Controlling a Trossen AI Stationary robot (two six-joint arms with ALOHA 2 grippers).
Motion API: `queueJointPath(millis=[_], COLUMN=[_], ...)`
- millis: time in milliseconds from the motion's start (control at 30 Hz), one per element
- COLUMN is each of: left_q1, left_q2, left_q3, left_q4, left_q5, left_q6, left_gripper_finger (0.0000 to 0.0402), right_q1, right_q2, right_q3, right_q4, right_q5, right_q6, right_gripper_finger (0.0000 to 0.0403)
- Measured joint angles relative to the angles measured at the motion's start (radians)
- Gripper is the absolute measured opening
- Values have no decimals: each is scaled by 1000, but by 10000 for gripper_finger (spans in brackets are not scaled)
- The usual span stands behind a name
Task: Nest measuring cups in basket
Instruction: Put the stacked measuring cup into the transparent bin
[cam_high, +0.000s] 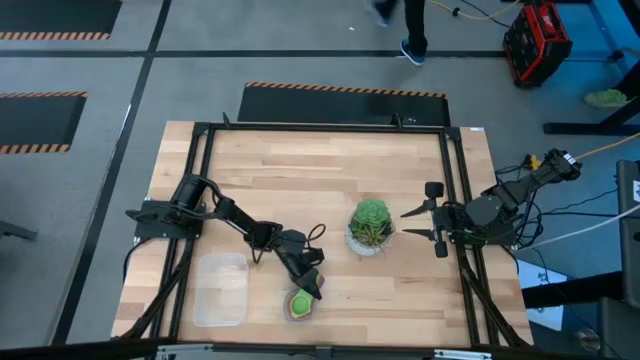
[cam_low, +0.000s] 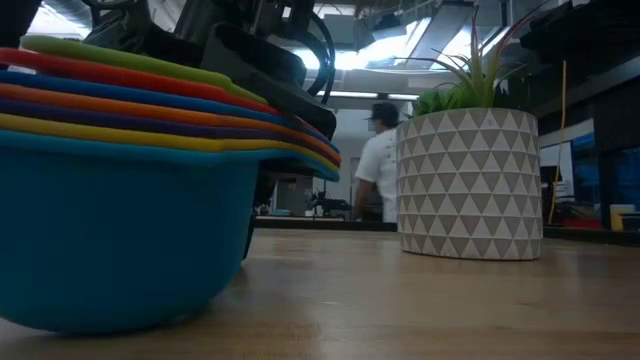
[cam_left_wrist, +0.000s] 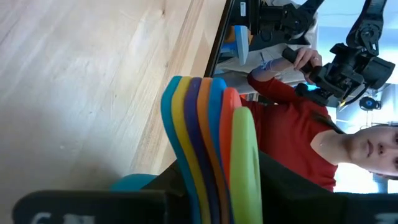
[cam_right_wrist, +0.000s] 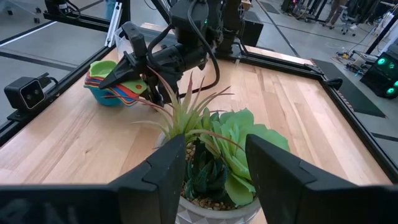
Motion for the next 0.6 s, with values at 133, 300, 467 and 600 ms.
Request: queueJointPath(millis=[133,300,467,600], left_q1=[0,1,1,0], left_q2=[0,3,-10,-10], left_q3=[0,-2,-2,-2], left_q4=[5,50,102,182], left_q5=[10,44,71,86], left_q6=[-3,-47,-97,-157], left_gripper_finger=[84,84,84,84], right_q1=[0,0,0,0], right_q2=[0,0,0,0], right_q3=[0,0,0,0], right_q4=[0,0,0,0], right_q5=[0,0,0,0], right_q6=[0,0,0,0], right_gripper_finger=[173,173,173,173])
